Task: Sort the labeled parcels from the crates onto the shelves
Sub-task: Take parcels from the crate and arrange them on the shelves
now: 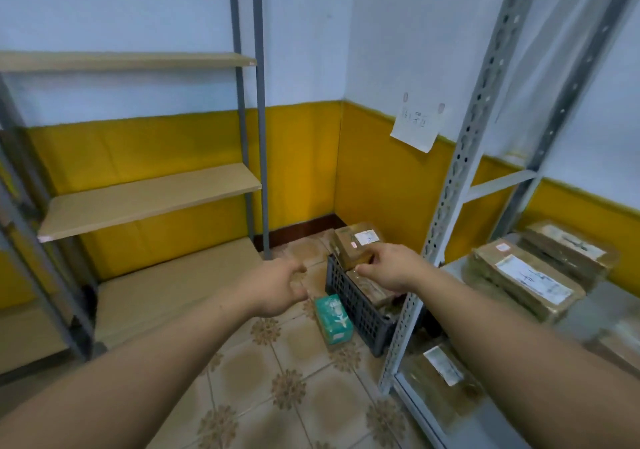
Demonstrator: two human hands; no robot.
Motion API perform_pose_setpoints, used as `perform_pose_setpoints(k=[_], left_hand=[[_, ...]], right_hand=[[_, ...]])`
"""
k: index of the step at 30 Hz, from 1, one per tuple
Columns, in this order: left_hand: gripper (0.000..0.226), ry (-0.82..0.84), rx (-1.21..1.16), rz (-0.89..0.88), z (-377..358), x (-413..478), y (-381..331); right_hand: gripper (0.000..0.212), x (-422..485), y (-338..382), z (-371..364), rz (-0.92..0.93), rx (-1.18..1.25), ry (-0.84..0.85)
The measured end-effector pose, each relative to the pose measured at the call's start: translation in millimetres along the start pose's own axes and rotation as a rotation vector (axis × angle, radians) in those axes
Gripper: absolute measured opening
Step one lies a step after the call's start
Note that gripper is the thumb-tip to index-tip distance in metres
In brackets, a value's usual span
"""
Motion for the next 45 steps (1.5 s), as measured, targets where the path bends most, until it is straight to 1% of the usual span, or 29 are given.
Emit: perform_pose_setpoints(k=[5,8,12,17,19,21,24,27,30,34,38,41,45], left_hand=[[0.059,0.125,-0.047,-0.005,2.1,86.8,43.5],[0.058,0.197,-0.047,-0.004,-9.3,133.3,59.2],[0.057,0.273,-0.012,-0.012,-22.8,200.8,72.0],[0.056,0.345,-0.002,0.048,-29.1,285.8,91.2],[0.057,0.378,0.020,0.062,-29.4,313.3,100.8],[0.057,0.413,0.033,0.082,-29.9,340.8,111.2],[0.058,0.468,0.072,0.072,-32.6,383.3,124.8],[0.059,0.559,0.120,0.043,-40.1,428.9,137.7],[0.062,0.681,0.164,-0.025,-52.5,479.0,152.3],[0.052,0.751,0.189,-0.142,-66.1,543.2,171.7],[0.055,0.825,0.257,-0.249,-89.0,604.1,196.9],[0.059,0.875,0.274,-0.251,-116.5,642.6,214.0],[0.059,0.895,0.226,-0.184,-180.9,677.1,242.3]], right_hand=[[0.061,60.9,0.3,-3.9,-0.079,0.062,0.020],[0.061,96.7,-6.9,-14.0,-0.115,0.050,0.066],[0.058,152.7,-23.7,-30.7,-0.160,0.094,0.086],[0.051,235.0,-40.7,-47.9,-0.196,0.152,0.138],[0.053,264.4,-45.8,-54.7,-0.209,0.186,0.165],[0.058,288.4,-51.6,-61.0,-0.241,0.234,0.179],[0.060,318.1,-60.6,-74.0,-0.285,0.216,0.213],[0.061,343.9,-68.0,-91.0,-0.382,0.251,0.279],[0.059,368.8,-68.6,-110.4,-0.501,0.345,0.323],[0.056,403.6,-51.4,-138.7,-0.690,0.486,0.293],[0.054,440.9,-31.3,-172.8,-0.879,0.659,0.257],[0.056,464.9,-29.2,-208.6,-1.004,0.746,0.250],[0.057,489.7,-45.3,-277.6,-1.143,0.842,0.261]])
Point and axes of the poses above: each hand's wrist, its own x-axis towards the middle knuckle, its own z-axis out of the back of the hand, y = z × x, the point moved 3 cm from there along x, towards the middle knuckle, and after that the axes turned 9 degrees about -x, right-handed, at the moved point
